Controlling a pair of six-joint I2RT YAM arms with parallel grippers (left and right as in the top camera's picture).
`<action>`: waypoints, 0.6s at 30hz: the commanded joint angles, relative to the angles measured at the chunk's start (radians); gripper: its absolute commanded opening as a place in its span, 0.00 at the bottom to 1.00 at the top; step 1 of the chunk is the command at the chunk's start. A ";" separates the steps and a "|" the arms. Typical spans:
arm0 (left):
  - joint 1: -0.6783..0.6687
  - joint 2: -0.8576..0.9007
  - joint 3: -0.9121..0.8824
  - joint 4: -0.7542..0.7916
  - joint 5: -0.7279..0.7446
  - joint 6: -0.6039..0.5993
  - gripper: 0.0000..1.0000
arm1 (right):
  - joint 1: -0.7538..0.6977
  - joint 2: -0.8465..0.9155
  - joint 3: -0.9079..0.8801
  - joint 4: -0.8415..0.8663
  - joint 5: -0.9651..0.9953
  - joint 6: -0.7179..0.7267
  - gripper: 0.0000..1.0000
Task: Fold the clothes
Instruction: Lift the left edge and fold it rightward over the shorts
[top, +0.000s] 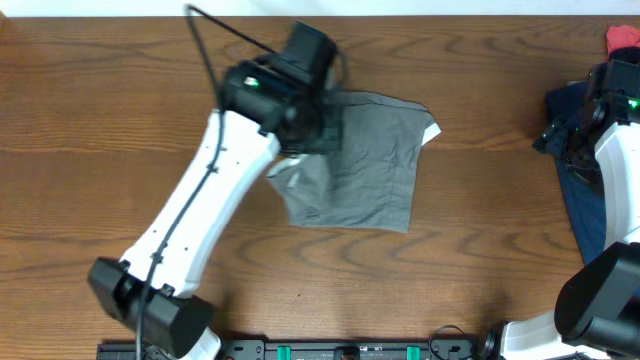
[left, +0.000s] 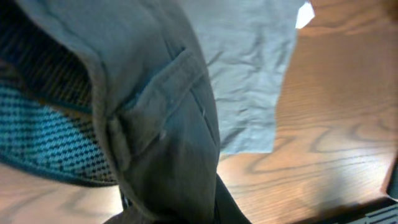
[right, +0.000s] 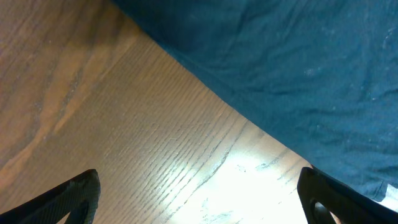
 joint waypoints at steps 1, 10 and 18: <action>-0.058 0.028 0.018 0.039 0.013 -0.053 0.06 | 0.002 -0.017 0.001 -0.001 0.012 -0.011 0.99; -0.164 0.150 0.006 0.218 0.013 -0.052 0.06 | 0.002 -0.017 0.001 -0.001 0.012 -0.011 0.99; -0.191 0.250 0.006 0.315 0.013 -0.053 0.06 | 0.002 -0.017 0.001 -0.001 0.012 -0.011 0.99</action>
